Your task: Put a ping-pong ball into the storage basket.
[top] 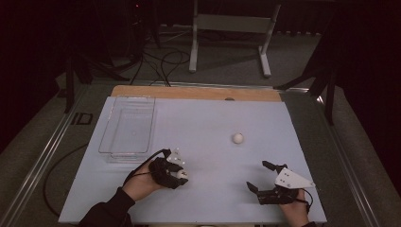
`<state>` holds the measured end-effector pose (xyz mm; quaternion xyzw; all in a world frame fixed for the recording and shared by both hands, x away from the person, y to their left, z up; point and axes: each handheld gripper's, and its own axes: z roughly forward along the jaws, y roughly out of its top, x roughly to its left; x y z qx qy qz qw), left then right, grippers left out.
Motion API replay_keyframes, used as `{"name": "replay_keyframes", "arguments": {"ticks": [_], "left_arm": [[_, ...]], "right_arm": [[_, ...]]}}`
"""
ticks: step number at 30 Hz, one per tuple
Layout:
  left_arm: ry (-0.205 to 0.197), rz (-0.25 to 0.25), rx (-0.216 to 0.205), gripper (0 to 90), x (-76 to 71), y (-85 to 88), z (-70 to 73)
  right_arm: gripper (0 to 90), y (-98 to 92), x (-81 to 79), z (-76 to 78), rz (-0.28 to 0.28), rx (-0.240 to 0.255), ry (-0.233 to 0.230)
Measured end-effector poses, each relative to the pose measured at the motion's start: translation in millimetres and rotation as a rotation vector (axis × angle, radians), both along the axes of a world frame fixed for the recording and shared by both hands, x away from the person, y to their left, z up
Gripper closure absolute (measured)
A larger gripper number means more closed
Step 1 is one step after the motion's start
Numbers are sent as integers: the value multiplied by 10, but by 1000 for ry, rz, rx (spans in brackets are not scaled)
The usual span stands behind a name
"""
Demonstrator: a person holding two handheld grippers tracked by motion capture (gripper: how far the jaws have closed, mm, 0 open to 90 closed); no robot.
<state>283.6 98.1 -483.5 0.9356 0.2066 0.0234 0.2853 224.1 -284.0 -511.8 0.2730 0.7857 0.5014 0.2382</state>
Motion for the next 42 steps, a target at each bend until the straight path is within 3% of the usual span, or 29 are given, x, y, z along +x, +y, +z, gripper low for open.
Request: {"name": "replay_keyframes", "arguments": {"ticks": [19, 24, 42], "left_arm": [[-12, -35, -32, 524, 2, 69, 264], [-38, -21, -52, 524, 5, 123, 362], [-41, -19, -71, 524, 72, 303, 630]], "right_arm": [[81, -11, 0, 6, 1, 6, -4], [81, -12, -5, 11, 3, 6, -4], [81, -7, -4, 11, 6, 1, -5]]}}
